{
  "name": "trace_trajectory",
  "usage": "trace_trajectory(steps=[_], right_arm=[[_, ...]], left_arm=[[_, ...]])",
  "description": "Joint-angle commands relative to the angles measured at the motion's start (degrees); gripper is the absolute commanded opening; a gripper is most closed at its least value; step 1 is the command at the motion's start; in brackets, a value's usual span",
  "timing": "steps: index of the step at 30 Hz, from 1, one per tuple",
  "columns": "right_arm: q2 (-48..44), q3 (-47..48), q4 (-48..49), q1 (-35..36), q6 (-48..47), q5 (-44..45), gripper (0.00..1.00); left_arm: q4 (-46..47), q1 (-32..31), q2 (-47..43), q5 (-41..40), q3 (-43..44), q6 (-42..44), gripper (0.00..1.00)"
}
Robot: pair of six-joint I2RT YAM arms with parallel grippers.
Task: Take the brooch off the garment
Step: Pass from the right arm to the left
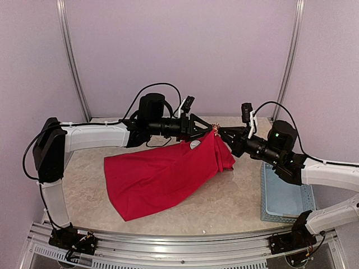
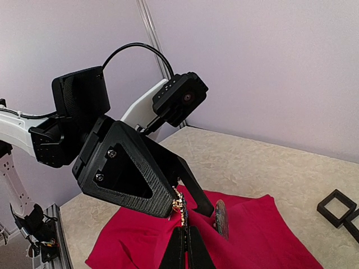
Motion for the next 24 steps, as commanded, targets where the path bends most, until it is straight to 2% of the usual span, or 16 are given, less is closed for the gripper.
trace_trajectory(steps=[1,12,14,16,19,22,24], right_arm=[[0.9,0.8,2.5,0.2,3.0,-4.7,0.00],[3.5,1.2,4.3,-1.3,6.9,-9.7,0.00],[3.5,0.9,5.1,-1.9,8.0,-10.1,0.00],[3.4,0.6,5.7,-2.3,8.6,-10.7,0.00],[3.2,0.5,5.9,-2.6,9.1,-11.2,0.00],[3.1,0.3,6.5,-2.9,9.8,-11.8,0.00],[3.3,0.3,6.8,-3.0,10.3,-12.3,0.00]], left_arm=[[1.1,-0.6,-3.1,-0.6,-0.4,2.3,0.54],[0.9,-0.9,-4.8,-0.7,-1.1,2.9,0.28],[0.9,-1.1,-5.0,-0.6,-1.5,2.8,0.29],[0.9,-1.1,-5.2,-0.5,-2.1,2.7,0.36],[0.8,-1.1,-5.7,-1.0,-3.3,2.4,0.41],[0.8,-1.0,-5.8,-0.6,-3.7,2.3,0.42],[0.7,-1.1,-5.7,-0.4,-3.5,2.4,0.38]])
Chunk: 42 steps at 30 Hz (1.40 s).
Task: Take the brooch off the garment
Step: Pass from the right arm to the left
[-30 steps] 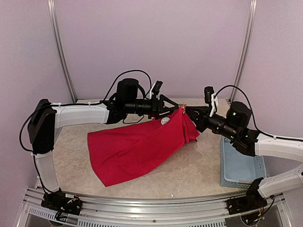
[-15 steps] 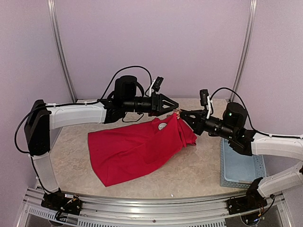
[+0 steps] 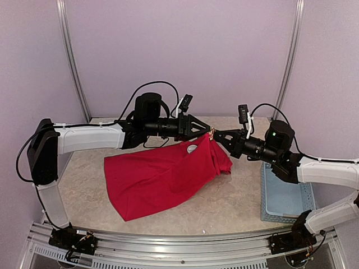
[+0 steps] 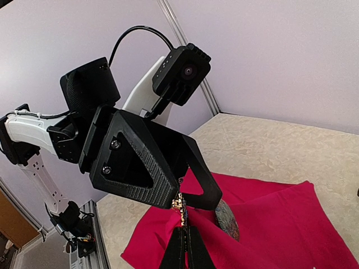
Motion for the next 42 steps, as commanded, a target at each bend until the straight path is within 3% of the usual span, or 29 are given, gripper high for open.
trace_trajectory(steps=[1,14,20,22,26,29,33,42], right_arm=[[0.0,0.3,3.4,-0.8,1.9,-1.9,0.00],[0.8,0.1,3.7,-1.7,3.2,-2.2,0.00],[0.7,0.3,1.8,-2.1,2.4,-1.3,0.00],[0.5,0.7,-0.1,-2.3,1.5,-0.4,0.07],[-1.1,2.1,-5.4,-2.9,-0.8,1.8,0.36],[-2.6,4.0,-12.3,-3.5,-2.8,3.7,0.49],[-3.5,7.3,-21.6,-4.3,-5.8,5.8,0.57],[-2.4,13.2,-32.4,-4.8,-12.5,0.6,0.61]], left_arm=[[-0.1,-0.4,-2.1,0.4,-0.3,0.3,0.35],[0.0,-0.5,-2.0,1.4,-0.3,0.2,0.02],[-2.0,-0.6,-2.6,1.6,0.0,1.2,0.00],[-4.2,-0.6,-3.1,0.8,0.5,2.5,0.00],[-12.7,-0.3,-4.2,-1.6,2.9,7.1,0.00],[-20.3,0.3,-4.6,-3.3,5.2,9.7,0.00],[-31.7,0.7,-4.6,-5.4,10.2,14.5,0.00],[-59.7,1.0,-0.5,-9.9,26.4,23.6,0.00]])
